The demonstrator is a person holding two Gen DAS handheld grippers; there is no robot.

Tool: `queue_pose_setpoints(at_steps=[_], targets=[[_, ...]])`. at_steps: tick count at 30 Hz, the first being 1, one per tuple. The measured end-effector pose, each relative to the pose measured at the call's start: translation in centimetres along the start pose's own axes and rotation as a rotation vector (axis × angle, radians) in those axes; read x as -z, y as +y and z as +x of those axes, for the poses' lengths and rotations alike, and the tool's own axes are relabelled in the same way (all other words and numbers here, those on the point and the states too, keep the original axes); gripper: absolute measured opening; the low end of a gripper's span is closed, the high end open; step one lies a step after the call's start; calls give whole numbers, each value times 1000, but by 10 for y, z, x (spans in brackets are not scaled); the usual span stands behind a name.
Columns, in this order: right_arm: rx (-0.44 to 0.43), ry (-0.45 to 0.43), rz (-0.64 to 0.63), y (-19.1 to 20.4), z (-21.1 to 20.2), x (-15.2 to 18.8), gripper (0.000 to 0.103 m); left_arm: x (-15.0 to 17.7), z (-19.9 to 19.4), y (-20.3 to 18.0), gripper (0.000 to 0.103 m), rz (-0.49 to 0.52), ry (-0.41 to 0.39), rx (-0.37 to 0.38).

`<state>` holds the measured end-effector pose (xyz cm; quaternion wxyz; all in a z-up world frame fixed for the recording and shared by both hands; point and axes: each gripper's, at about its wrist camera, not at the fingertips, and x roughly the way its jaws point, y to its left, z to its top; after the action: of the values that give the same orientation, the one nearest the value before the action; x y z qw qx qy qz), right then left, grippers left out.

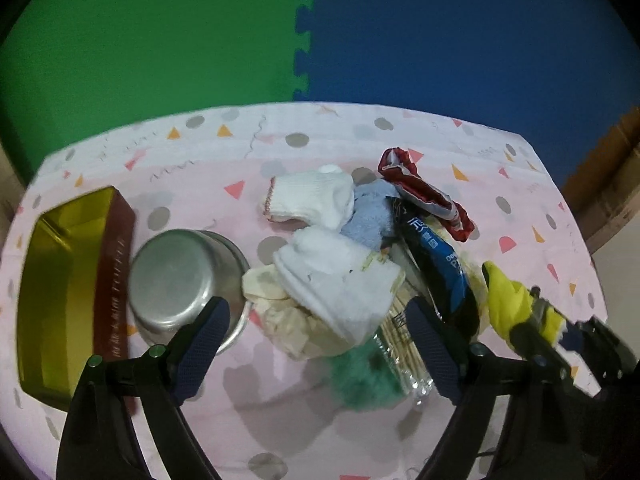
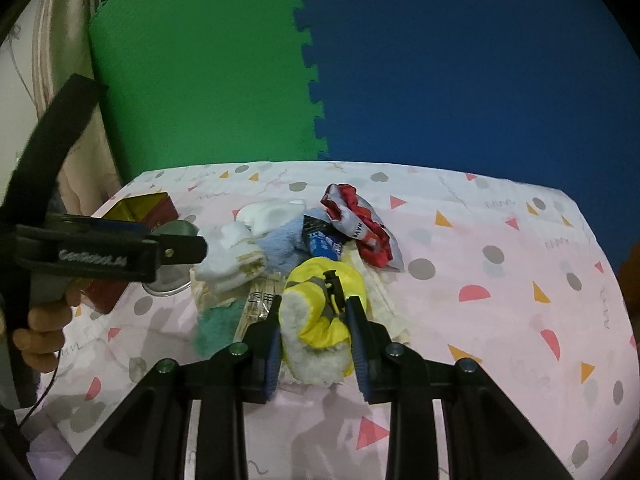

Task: Organize soft objects
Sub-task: 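Carry the white socks into the gold tin tray with the left gripper and release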

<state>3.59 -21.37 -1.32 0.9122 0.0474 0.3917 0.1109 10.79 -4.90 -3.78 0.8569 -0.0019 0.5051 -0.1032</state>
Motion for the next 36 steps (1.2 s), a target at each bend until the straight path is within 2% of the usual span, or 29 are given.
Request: queue_pose_setpoints(at_steps=[4, 8, 10, 12, 13, 17, 22, 27, 36], targets=[[-15, -5, 28, -5, 1, 2, 30, -6, 16, 9, 77, -83, 50, 39], [-29, -5, 51, -8, 3, 3, 30, -10, 30, 16, 67, -148, 92, 61], [-34, -3, 55, -9, 3, 4, 30, -12, 37, 19, 57, -178, 113, 75], [-40, -5, 62, -10, 4, 4, 30, -14, 44, 20, 40, -204, 142, 105], [-41, -6, 65, -11, 4, 4, 30, -14, 46, 20, 38, -213, 150, 122], [-41, -4, 76, -13, 5, 5, 30, -15, 42, 15, 14, -182, 119, 121], [-39, -9, 84, -13, 4, 4, 30, -17, 28, 14, 12, -145, 91, 133], [-35, -15, 78, -10, 1, 4, 30, -14, 6, 14, 11, -90, 45, 103], [-25, -27, 49, 1, -4, -2, 30, -7, -28, 36, 11, -32, -22, 1]])
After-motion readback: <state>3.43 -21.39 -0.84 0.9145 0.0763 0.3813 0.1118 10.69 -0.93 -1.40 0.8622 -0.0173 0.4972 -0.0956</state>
